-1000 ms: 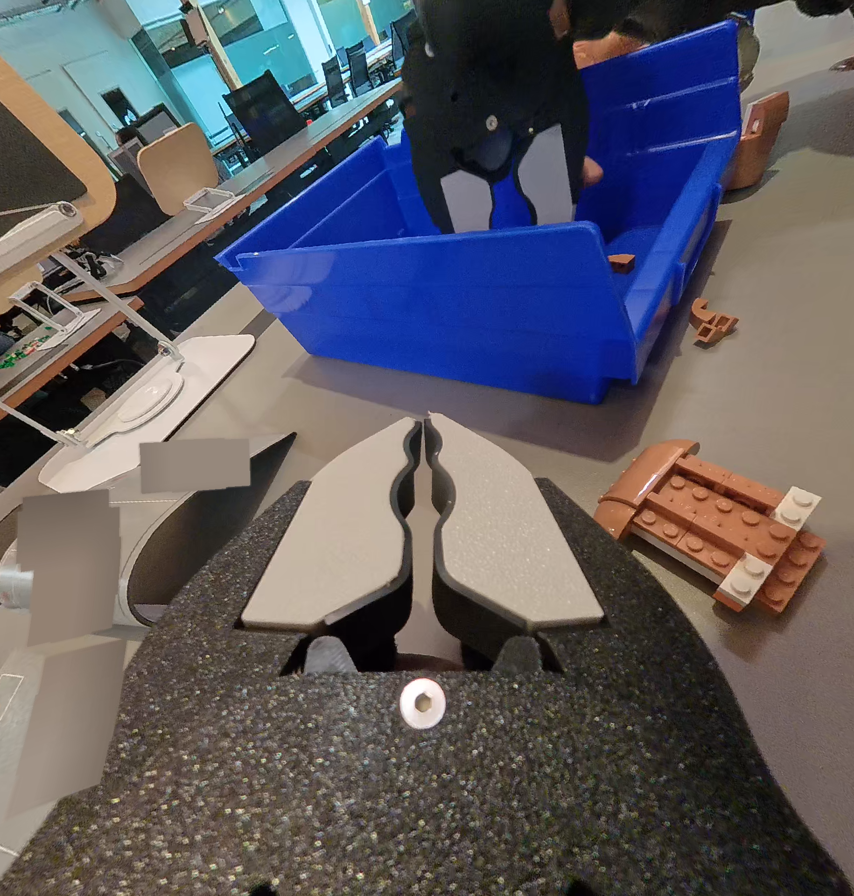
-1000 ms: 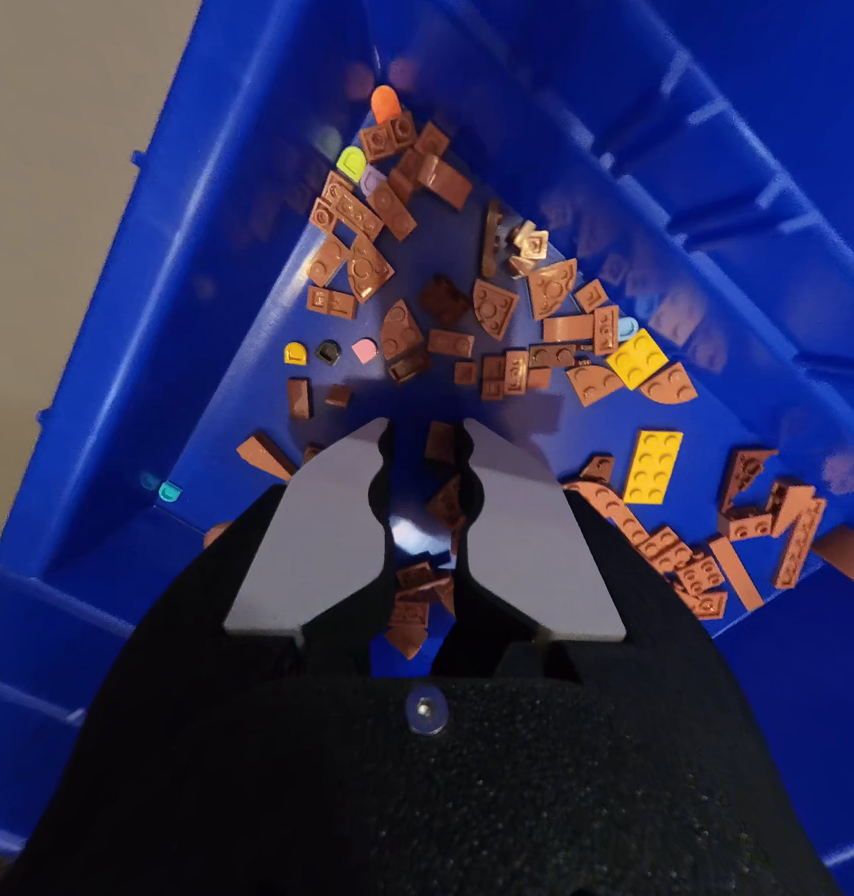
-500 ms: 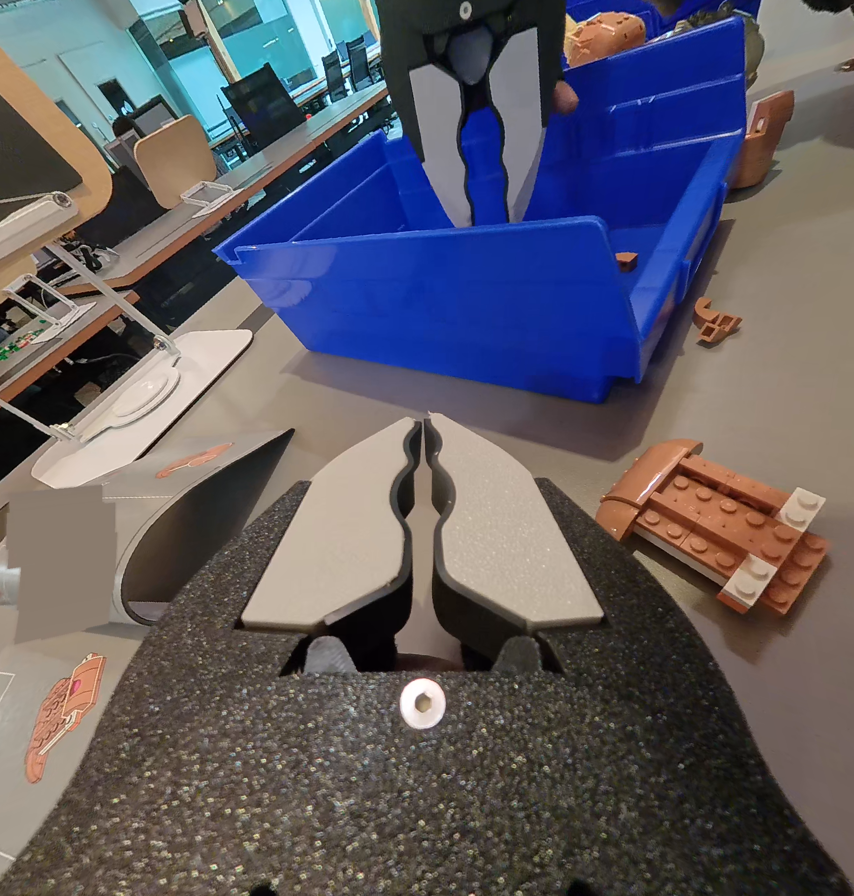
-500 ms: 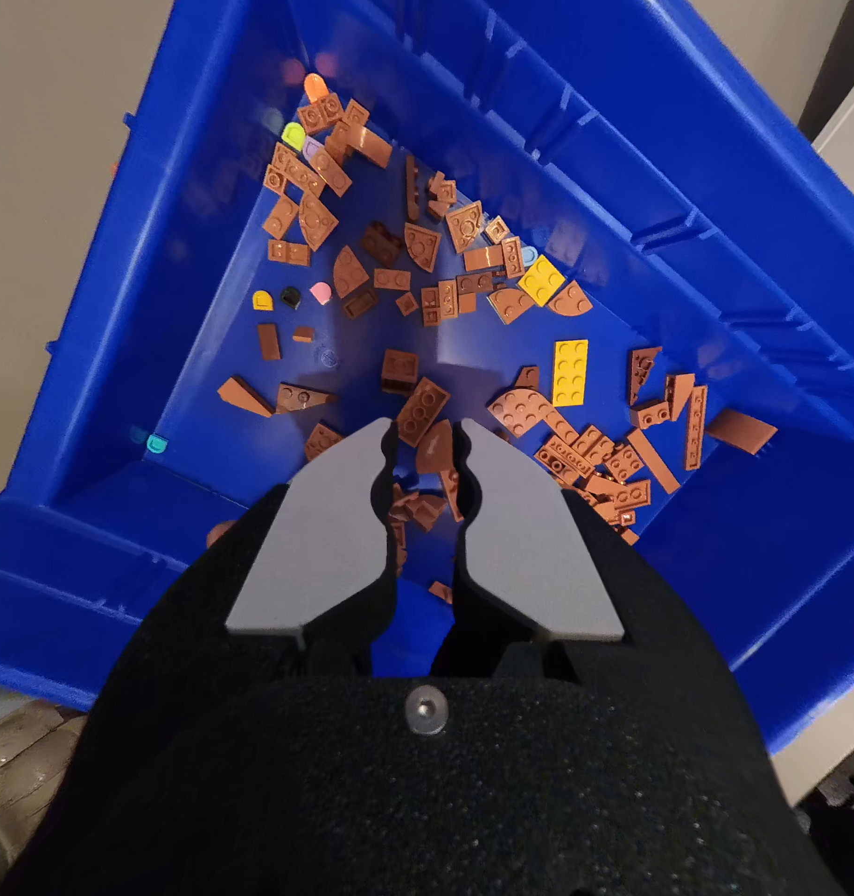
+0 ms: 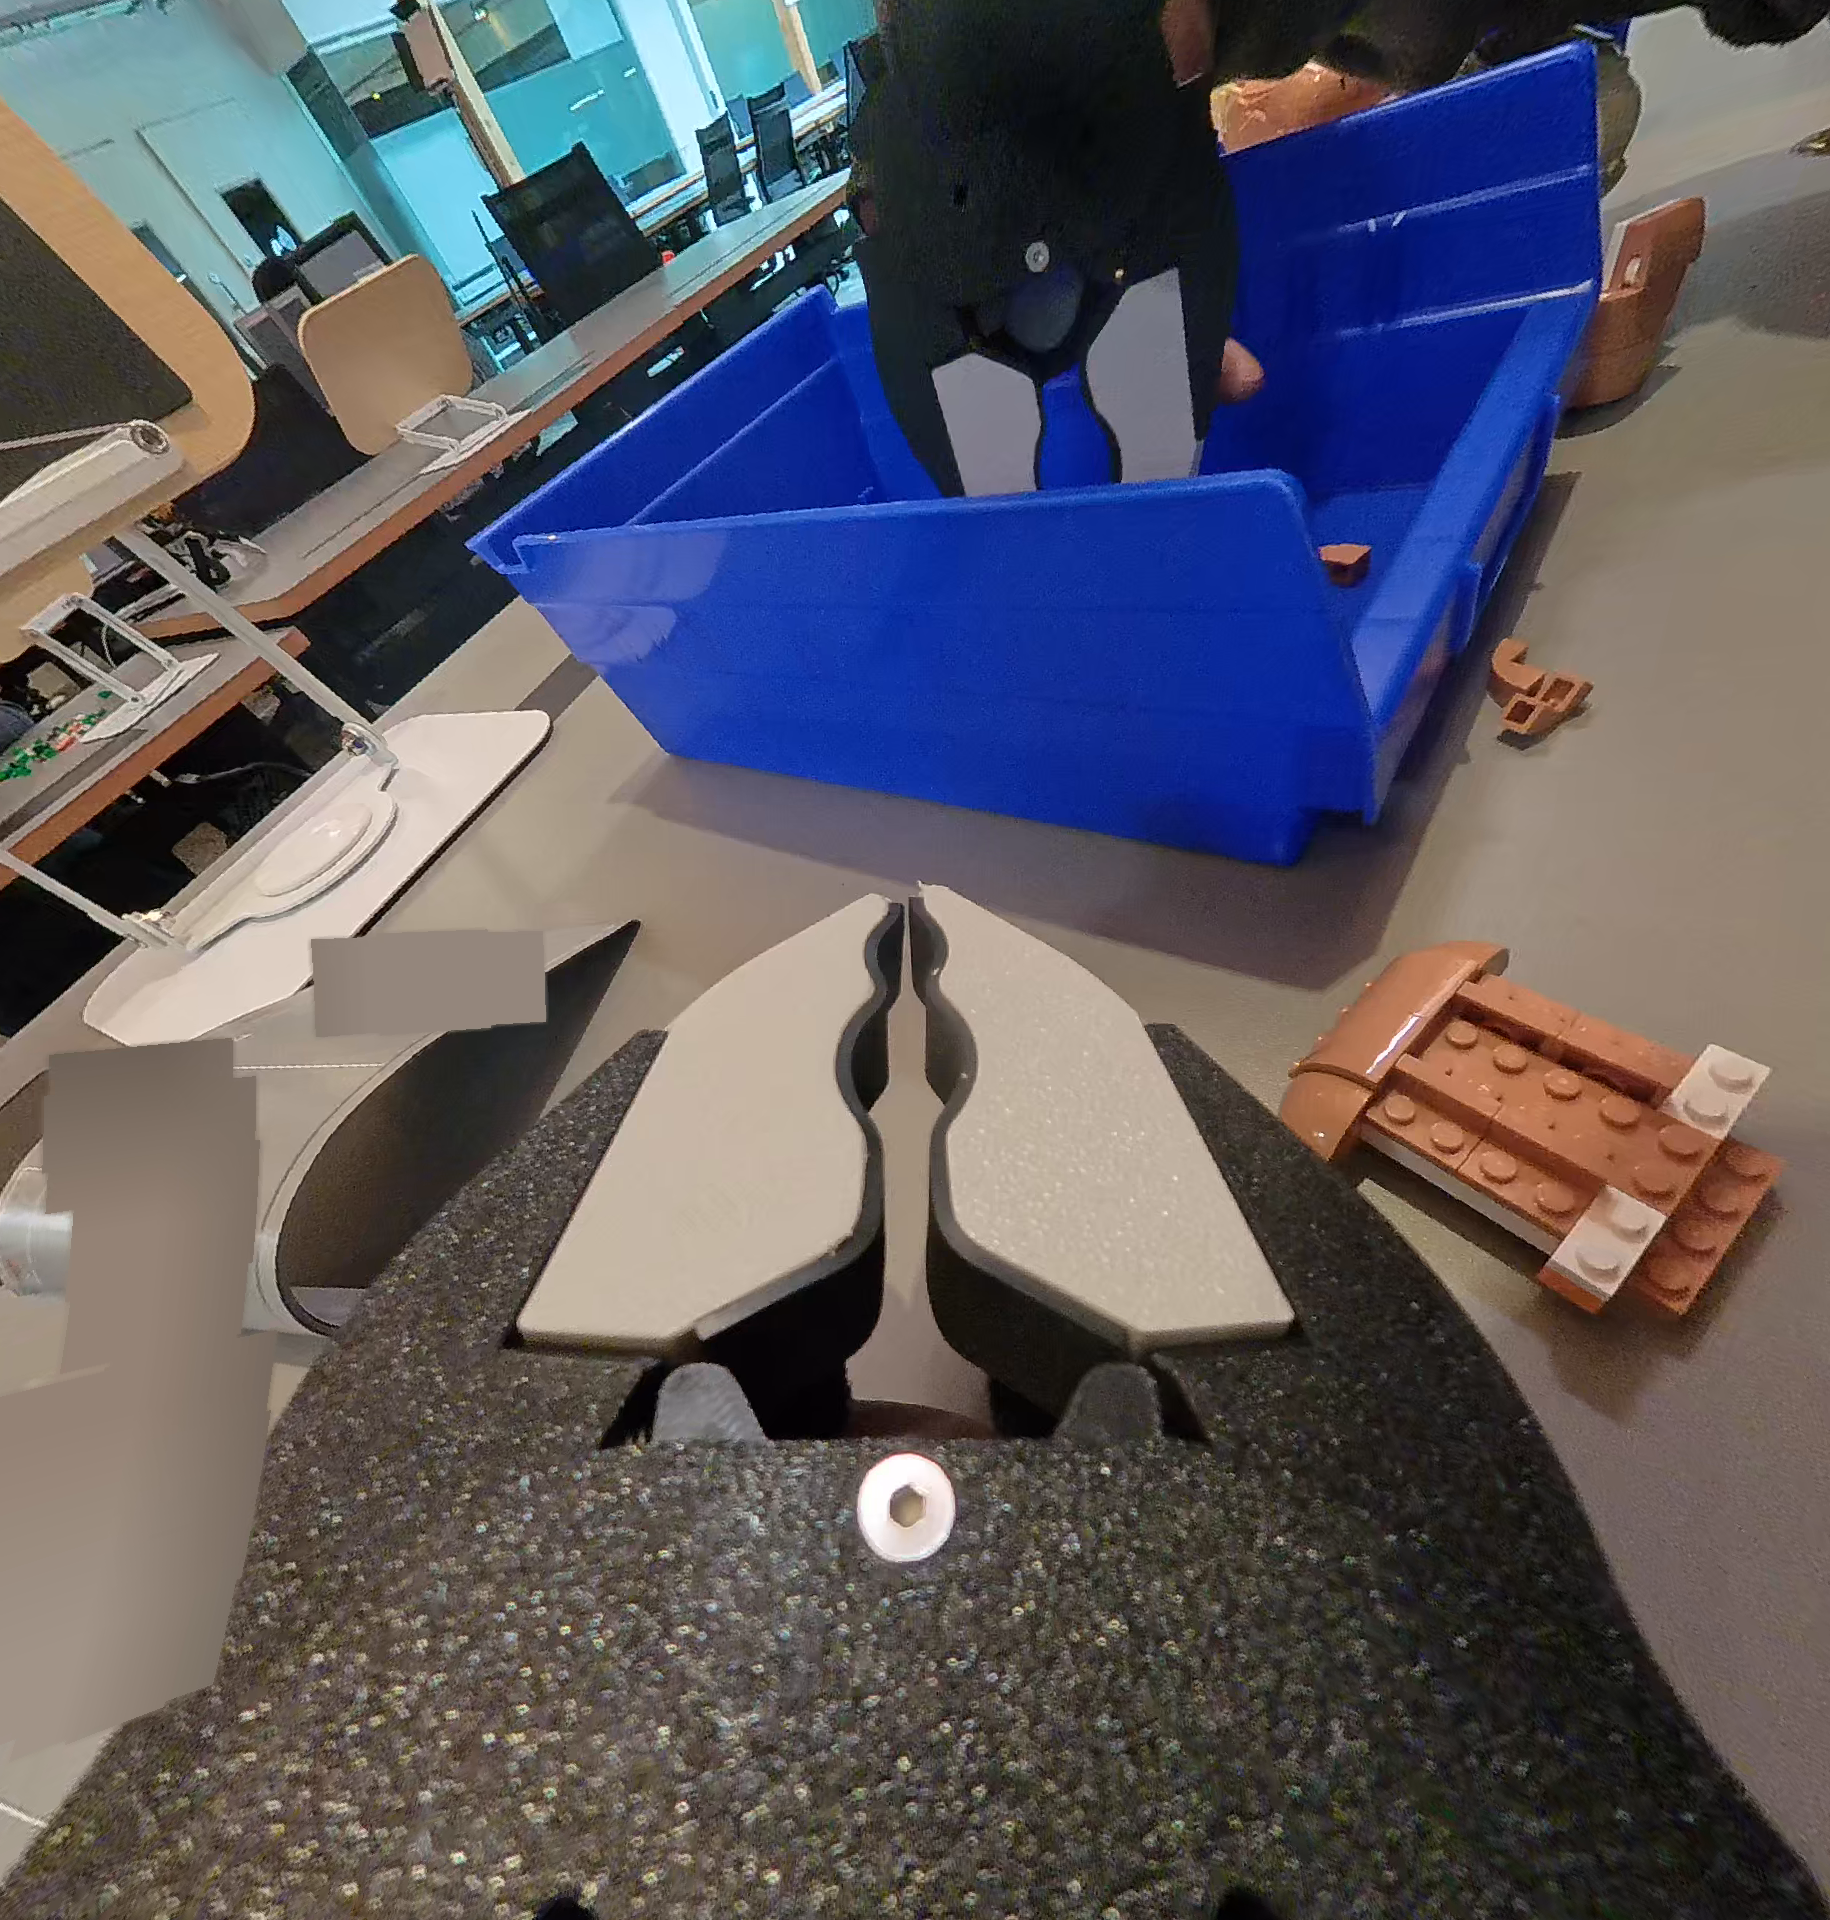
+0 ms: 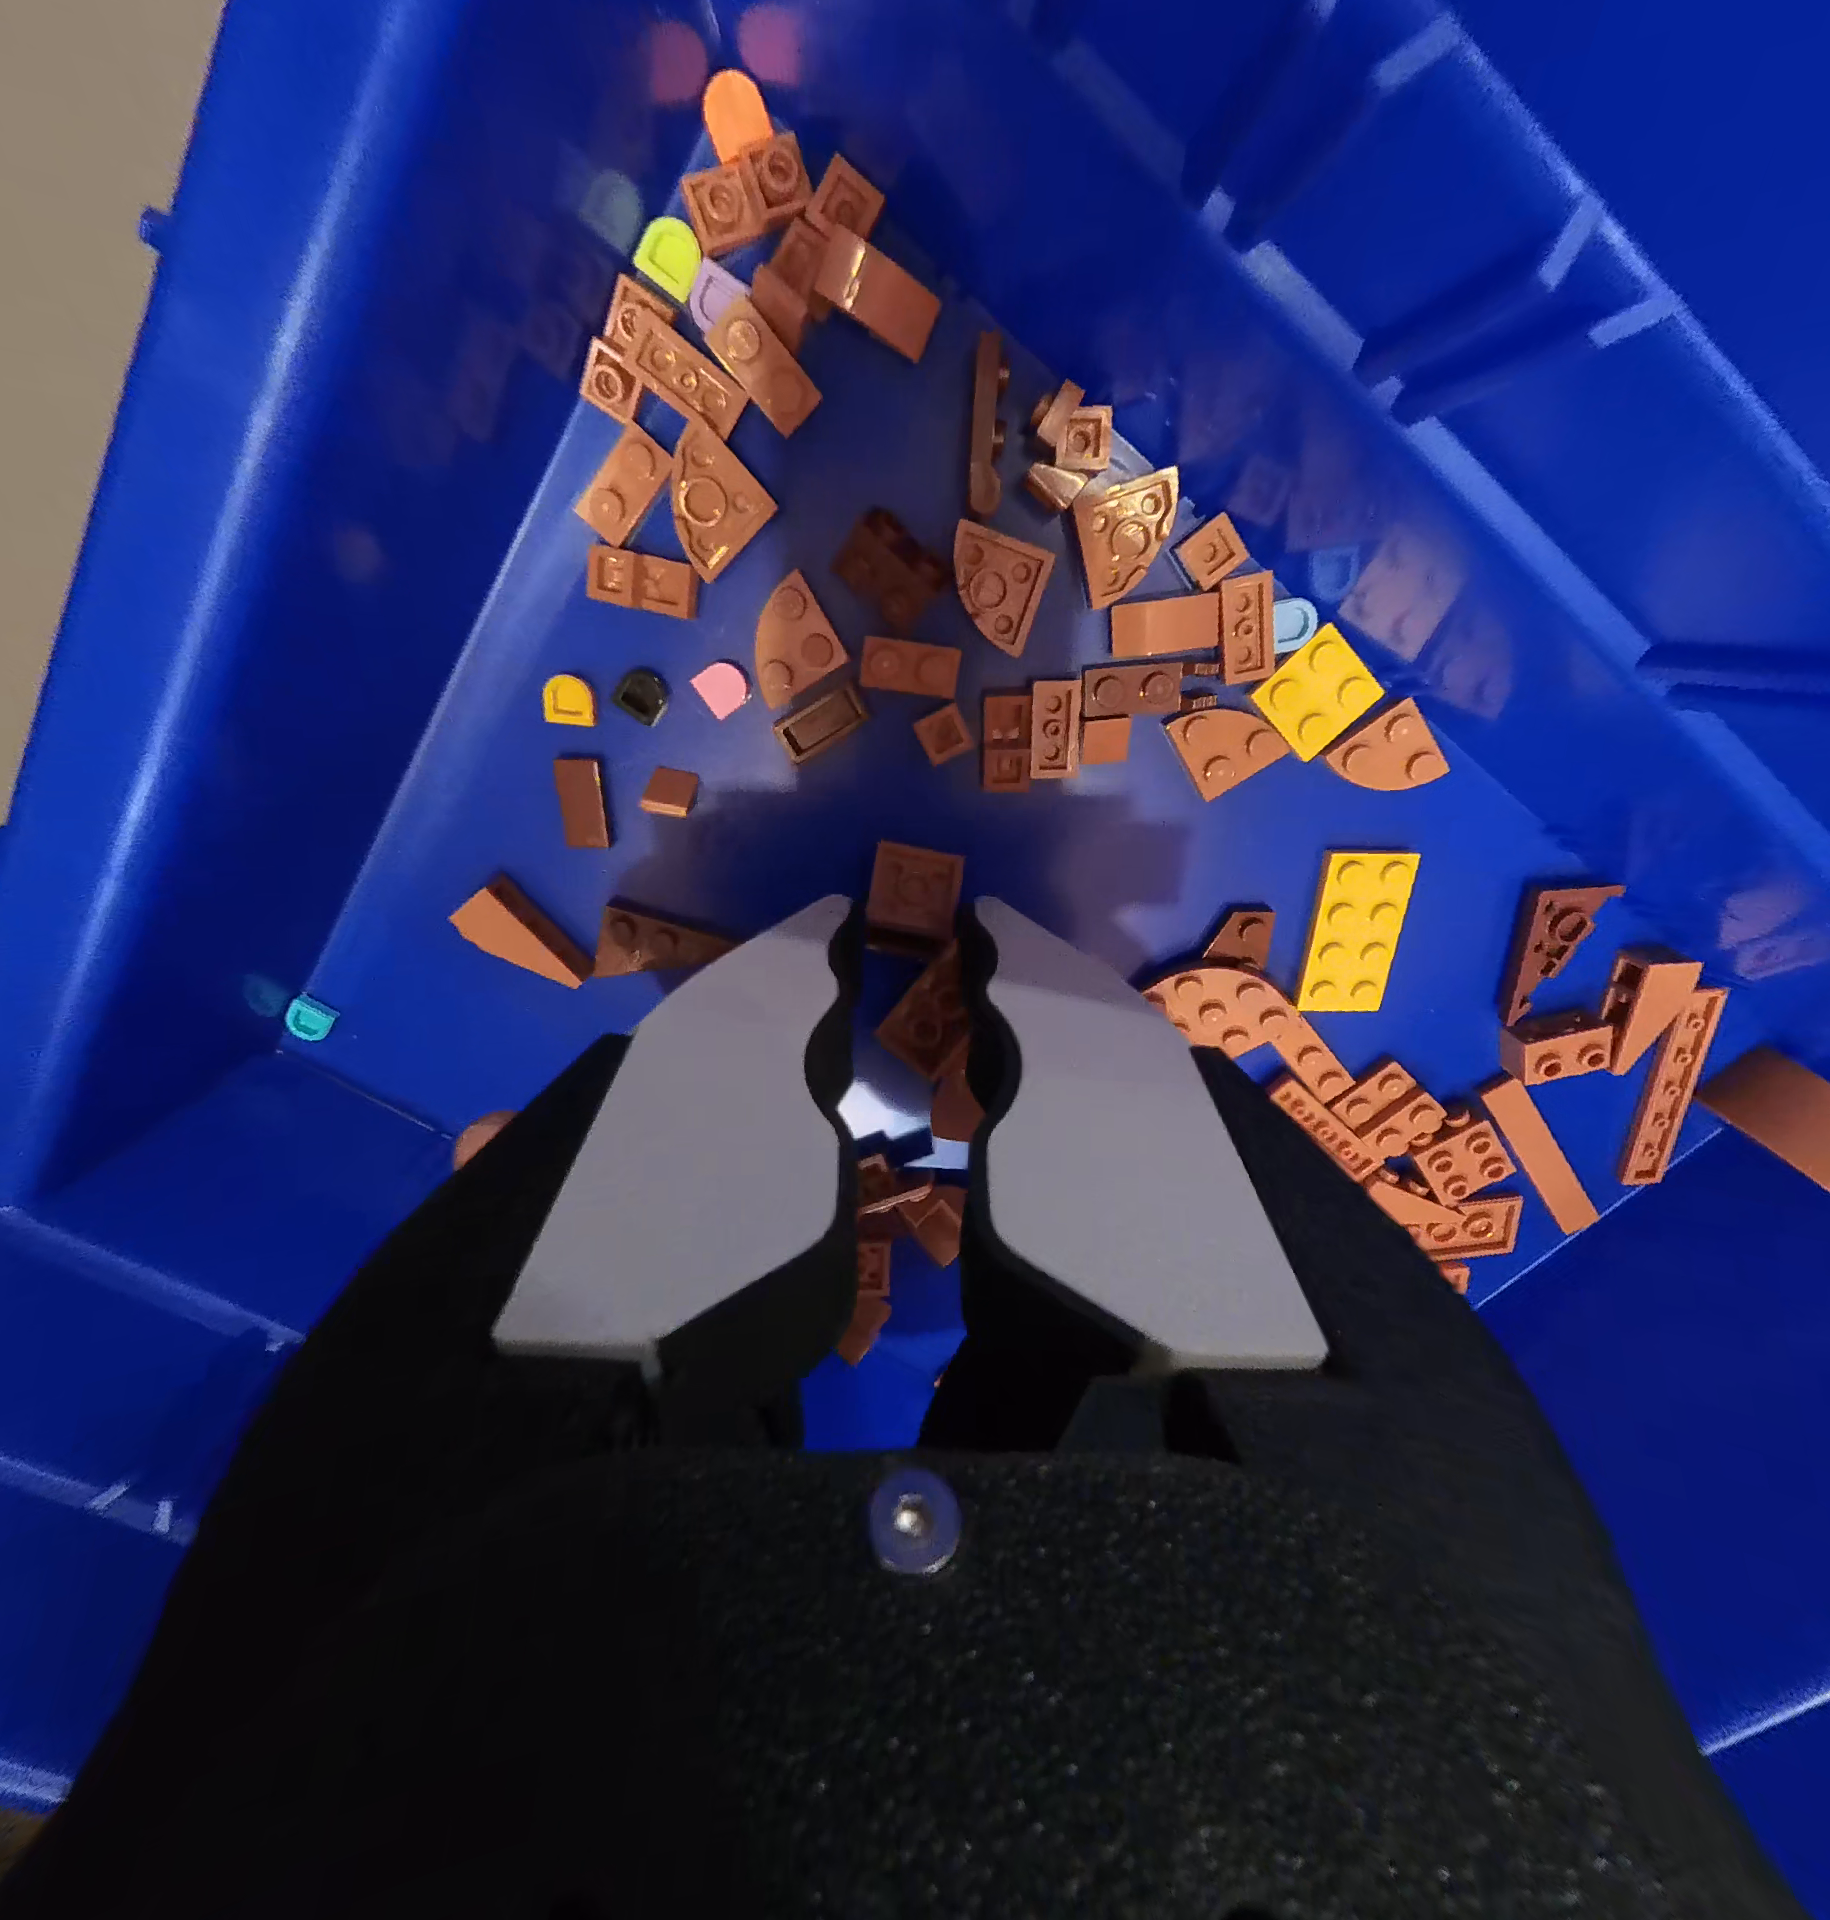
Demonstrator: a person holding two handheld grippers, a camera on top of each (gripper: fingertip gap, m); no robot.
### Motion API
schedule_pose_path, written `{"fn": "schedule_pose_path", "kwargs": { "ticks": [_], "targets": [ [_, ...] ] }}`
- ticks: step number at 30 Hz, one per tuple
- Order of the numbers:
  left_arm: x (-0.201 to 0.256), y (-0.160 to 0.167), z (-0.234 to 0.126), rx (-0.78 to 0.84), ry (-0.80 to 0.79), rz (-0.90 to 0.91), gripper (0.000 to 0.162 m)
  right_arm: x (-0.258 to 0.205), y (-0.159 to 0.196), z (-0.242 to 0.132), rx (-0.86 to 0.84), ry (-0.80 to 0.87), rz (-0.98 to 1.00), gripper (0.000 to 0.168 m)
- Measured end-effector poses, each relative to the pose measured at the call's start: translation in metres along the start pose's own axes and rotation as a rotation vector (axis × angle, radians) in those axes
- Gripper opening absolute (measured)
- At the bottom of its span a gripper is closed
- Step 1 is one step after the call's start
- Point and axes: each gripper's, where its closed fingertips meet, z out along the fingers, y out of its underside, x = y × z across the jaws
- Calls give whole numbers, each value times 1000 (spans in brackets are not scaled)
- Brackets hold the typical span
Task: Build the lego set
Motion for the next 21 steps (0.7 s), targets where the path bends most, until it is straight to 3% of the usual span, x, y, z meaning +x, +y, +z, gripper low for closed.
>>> {"fn": "schedule_pose_path", "kwargs": {
  "ticks": [15, 21],
  "targets": [
    [-1, -2, -1, 4, -5, 7, 1, 26, 1, -14, 151, -98, 392, 16],
    [-1, -2, -2, 5, -7, 6, 1, 35, 2, -11, 123, -43, 382, 17]
  ]
}}
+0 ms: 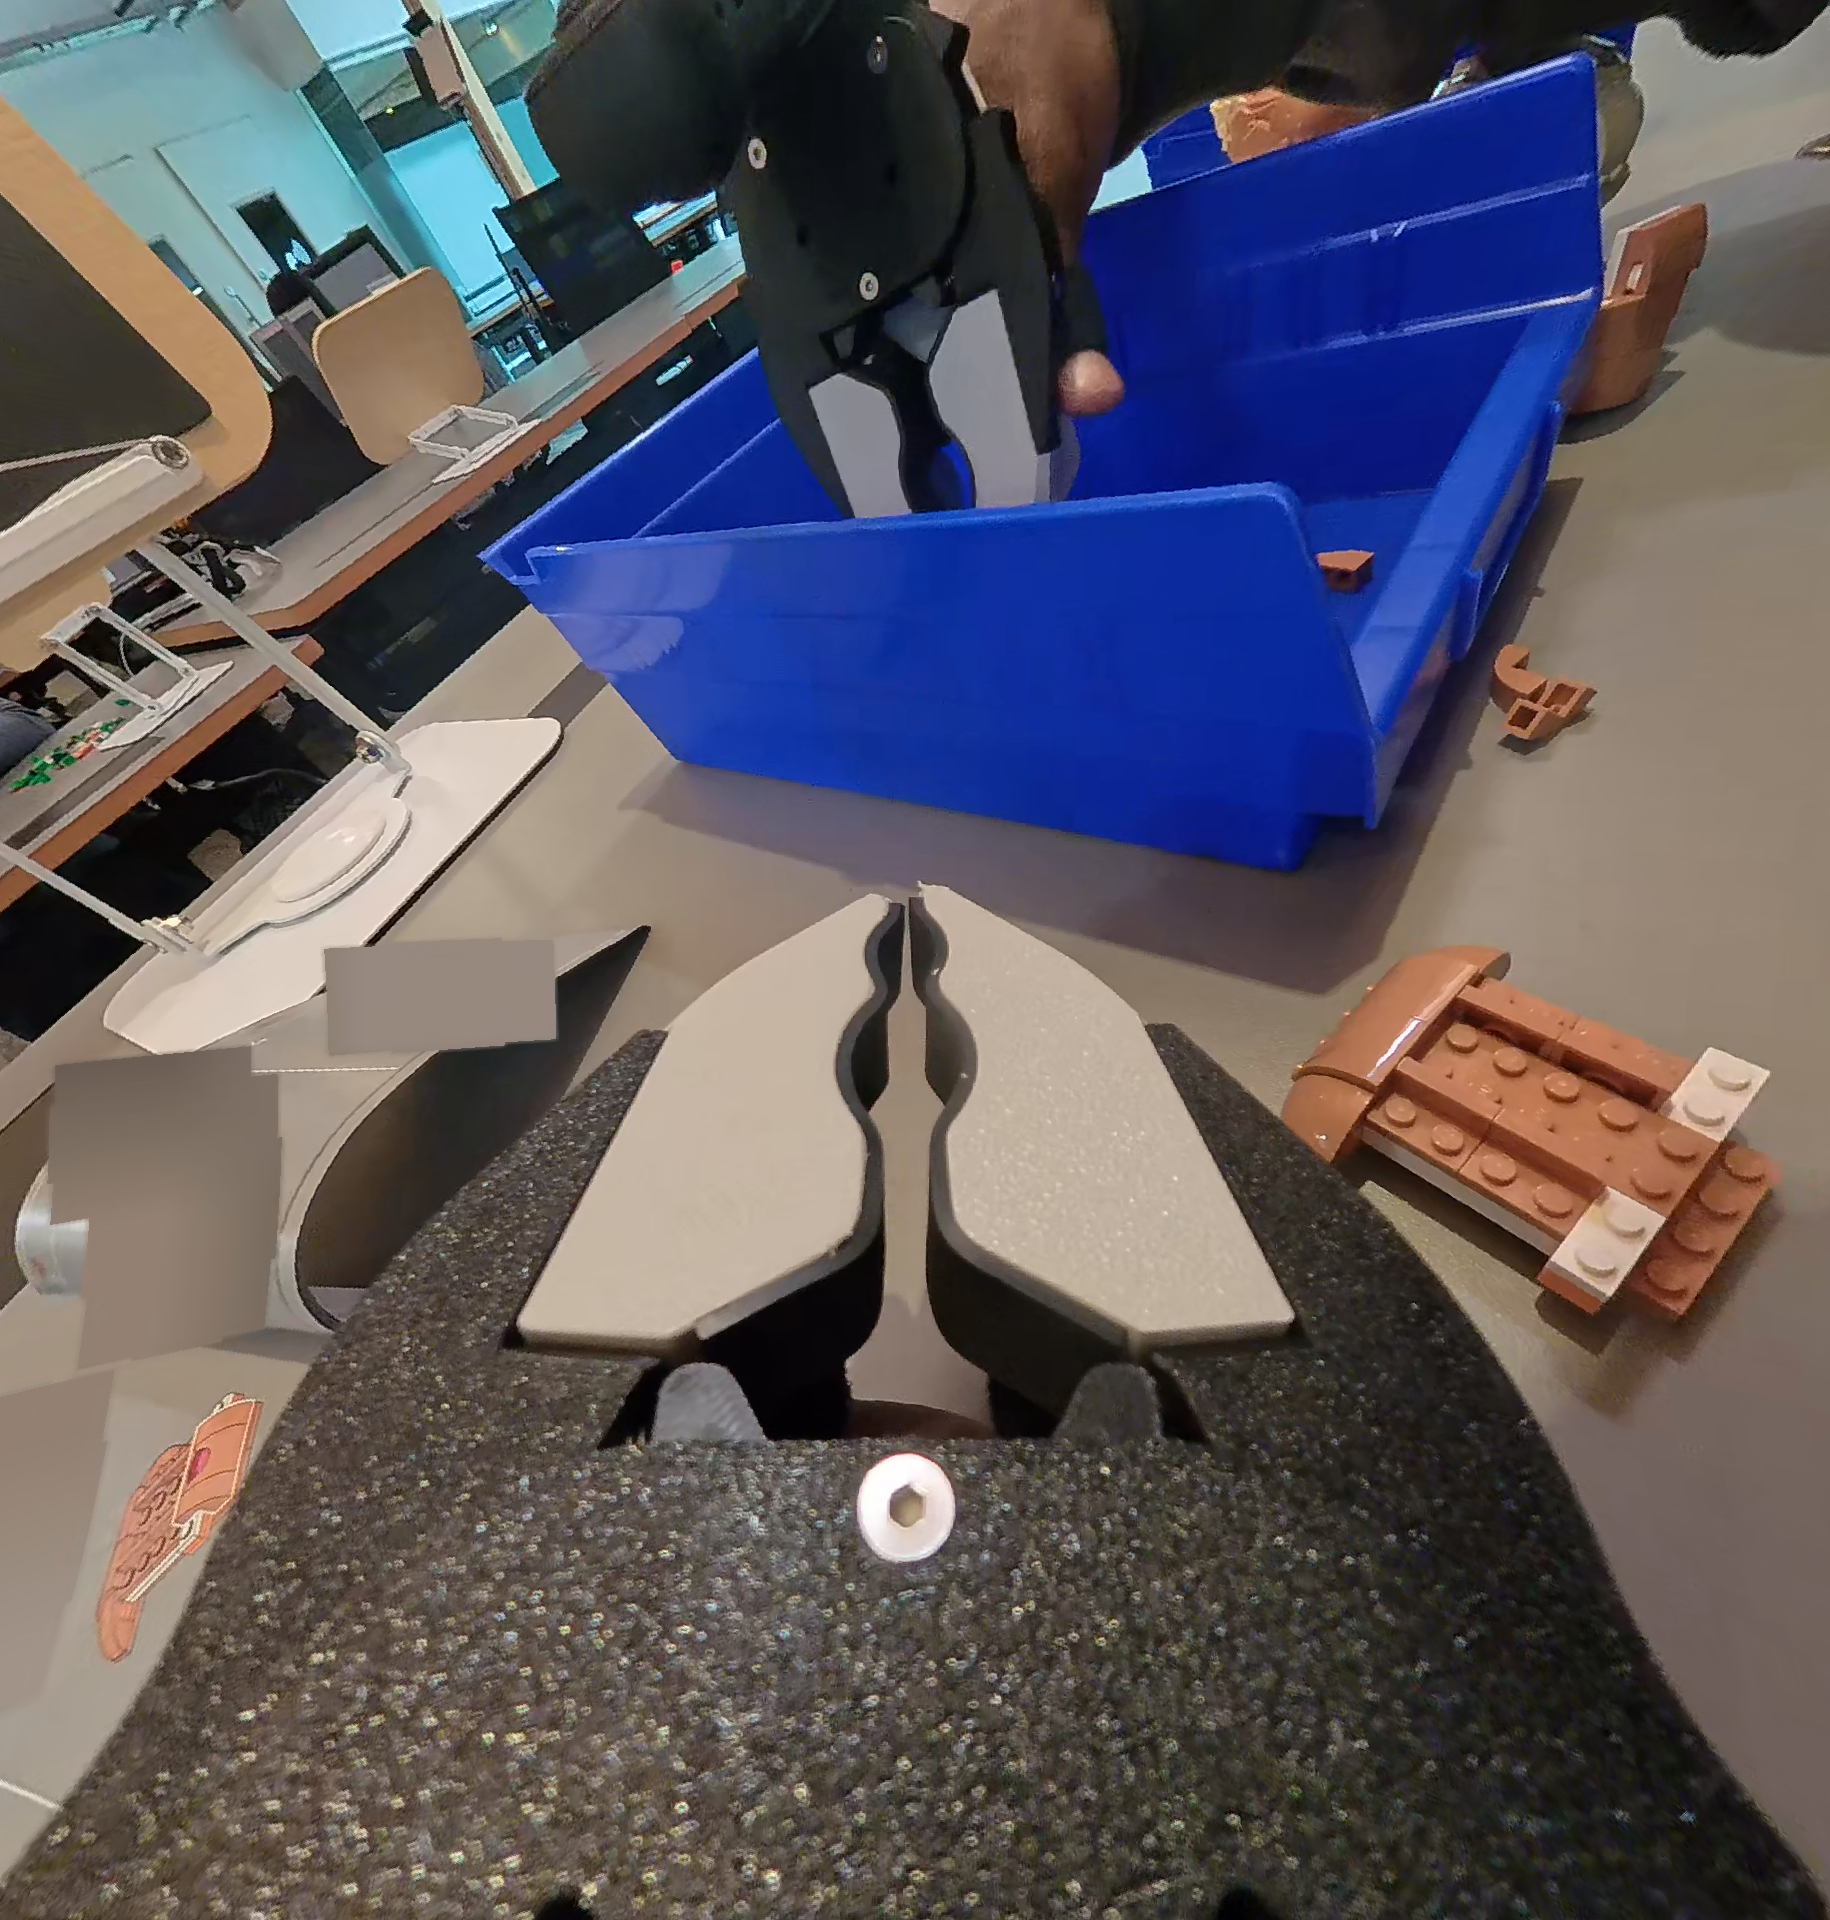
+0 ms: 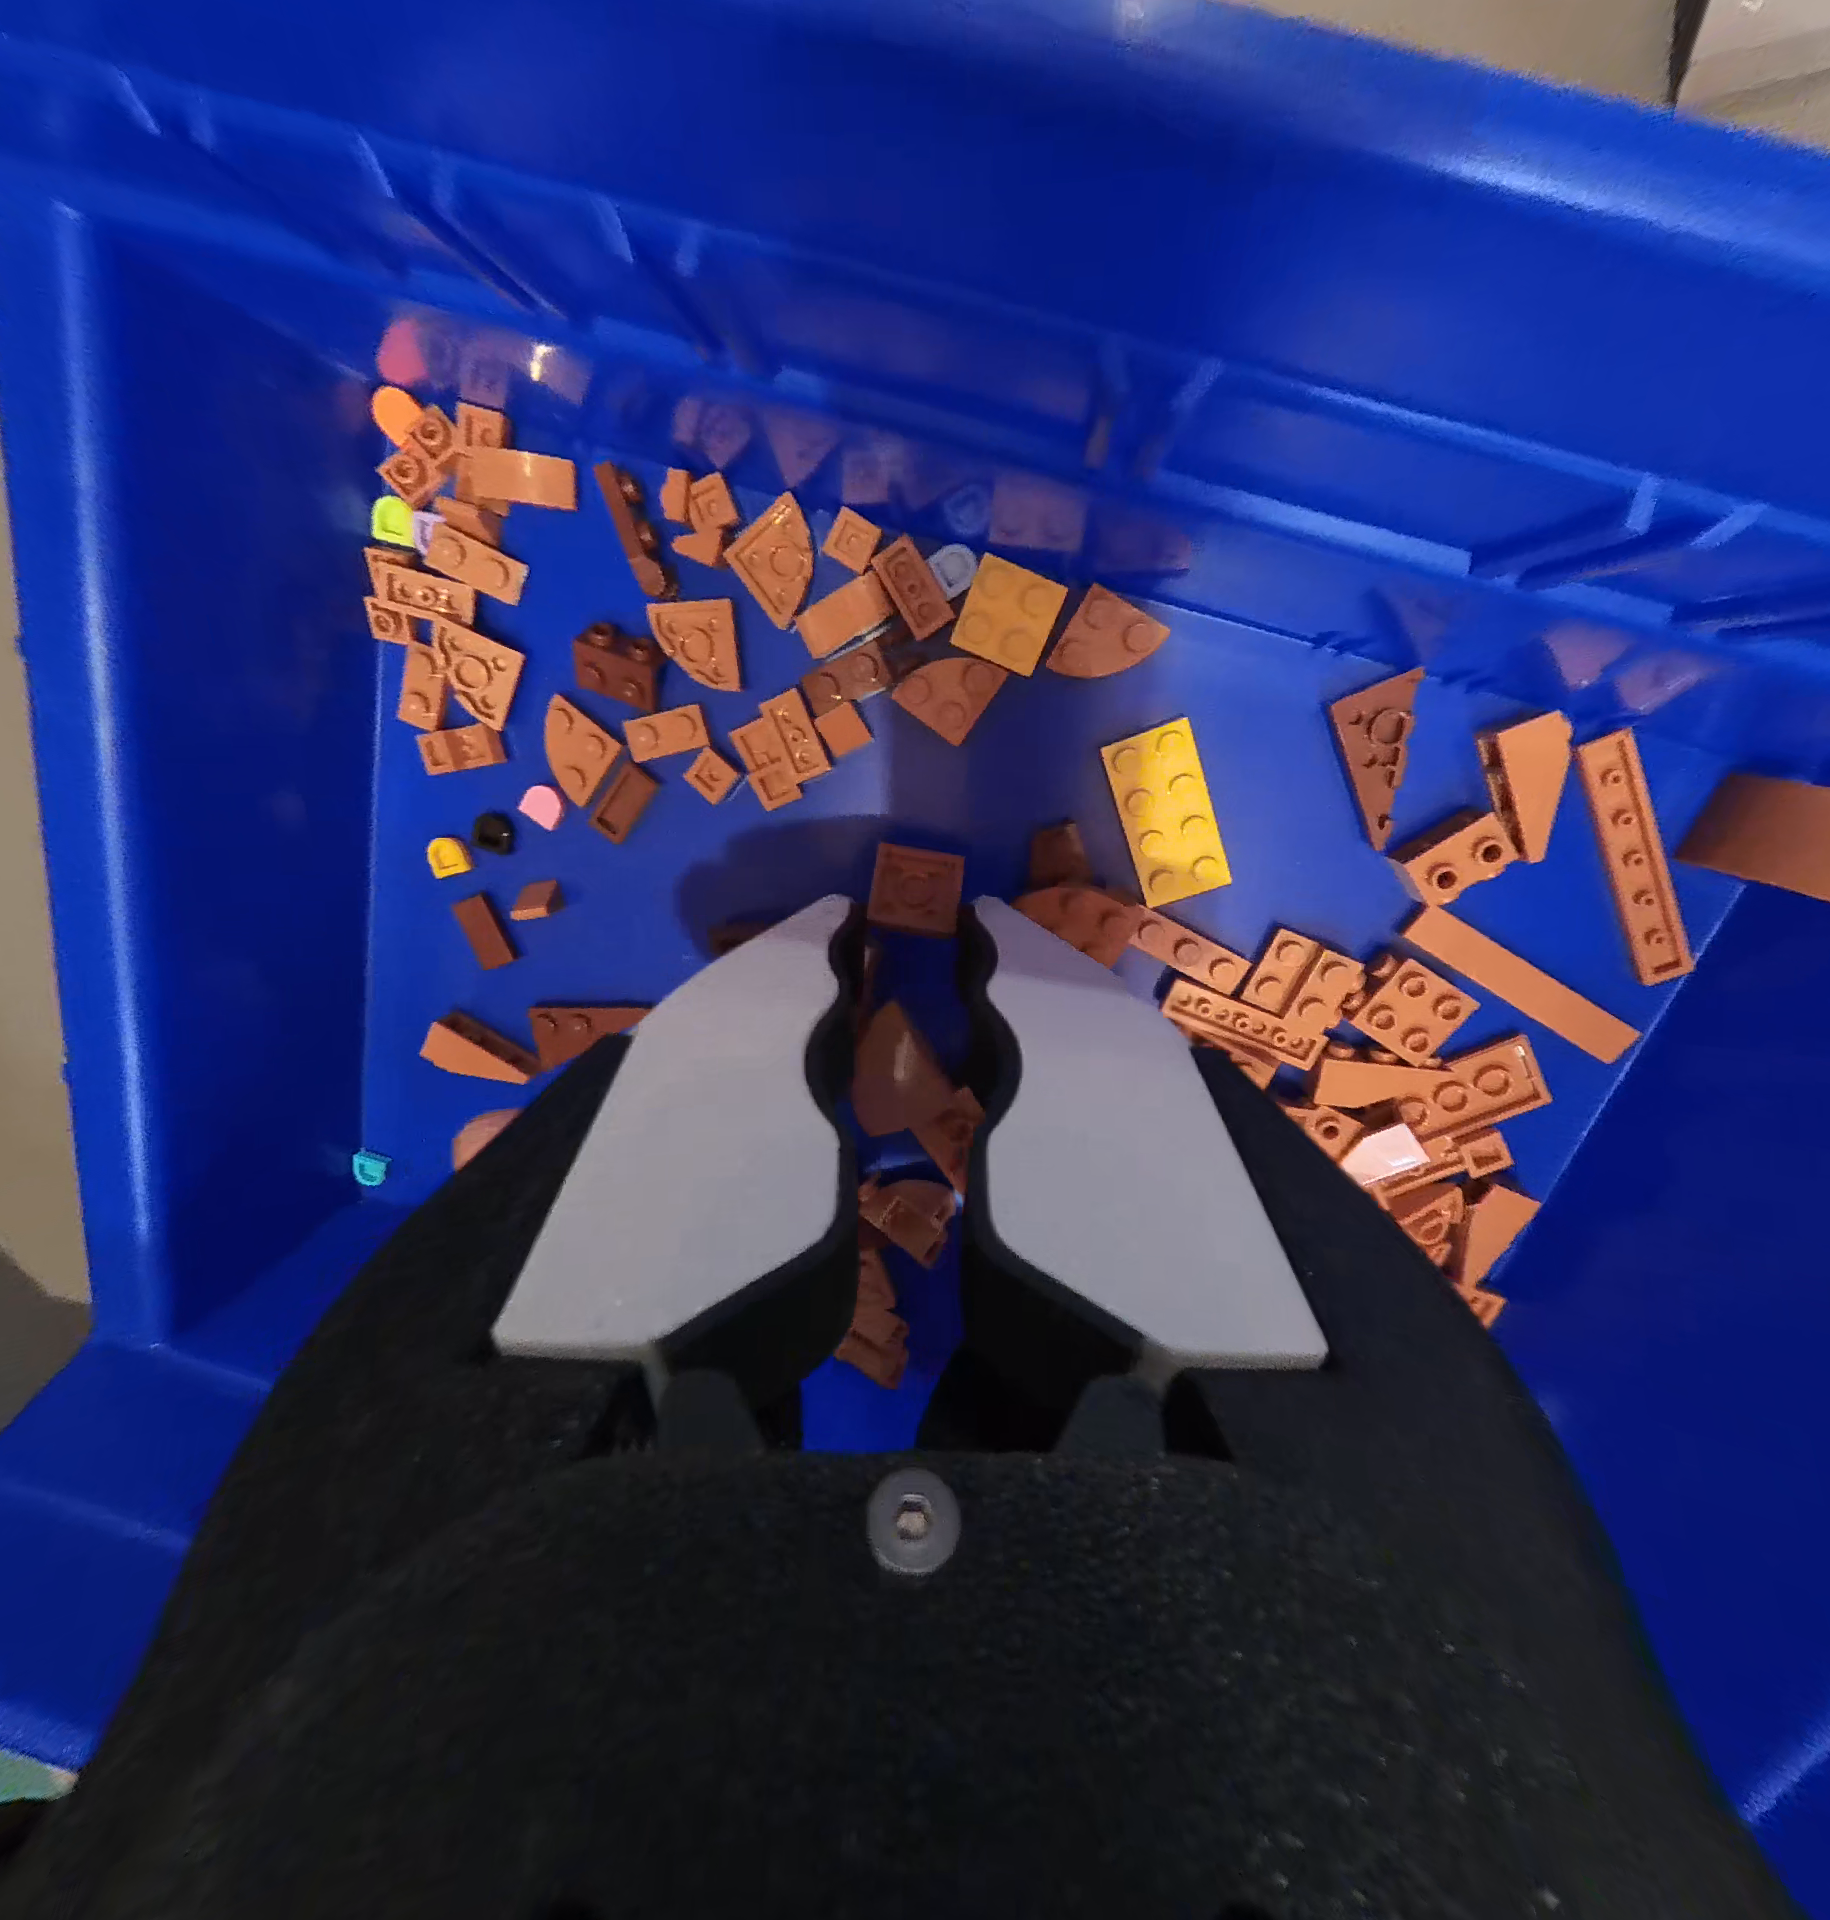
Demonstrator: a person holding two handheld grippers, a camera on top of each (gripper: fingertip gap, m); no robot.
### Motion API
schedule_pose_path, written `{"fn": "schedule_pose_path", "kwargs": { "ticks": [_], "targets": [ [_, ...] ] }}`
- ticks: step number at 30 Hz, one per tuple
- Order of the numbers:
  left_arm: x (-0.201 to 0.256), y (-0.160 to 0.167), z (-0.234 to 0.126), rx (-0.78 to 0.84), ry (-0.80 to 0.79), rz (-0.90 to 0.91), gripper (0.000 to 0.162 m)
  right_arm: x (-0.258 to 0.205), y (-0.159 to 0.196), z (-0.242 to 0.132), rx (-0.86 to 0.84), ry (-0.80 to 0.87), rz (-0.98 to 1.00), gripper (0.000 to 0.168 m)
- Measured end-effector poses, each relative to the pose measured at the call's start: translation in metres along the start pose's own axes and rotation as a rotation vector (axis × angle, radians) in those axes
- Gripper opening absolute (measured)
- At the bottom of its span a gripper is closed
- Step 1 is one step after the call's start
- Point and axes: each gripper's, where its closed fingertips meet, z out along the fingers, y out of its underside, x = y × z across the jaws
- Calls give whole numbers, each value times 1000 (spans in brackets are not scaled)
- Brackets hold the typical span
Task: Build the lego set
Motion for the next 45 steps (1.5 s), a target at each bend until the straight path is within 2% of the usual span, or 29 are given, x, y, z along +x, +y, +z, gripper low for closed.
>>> {"fn": "schedule_pose_path", "kwargs": {
  "ticks": [8, 14, 26, 33, 45],
  "targets": [
    [0, 0, 0, 0, 0, 2, 1, 3, -3, -6, 25, 33, -10, 17],
    [0, -1, 0, 1, 0, 2, 1, 1, 8, -10, -29, 54, -23, 17],
    [1, 0, 0, 1, 4, -3, 1, -24, 47, -61, -101, 146, -54, 16],
    [3, 1, 2, -2, 11, -5, 1, -42, 60, -68, -60, 153, -34, 15],
    [3, 3, 4, -7, 14, -15, 1, -38, 61, -72, -48, 182, -28, 14]
  ]
}}
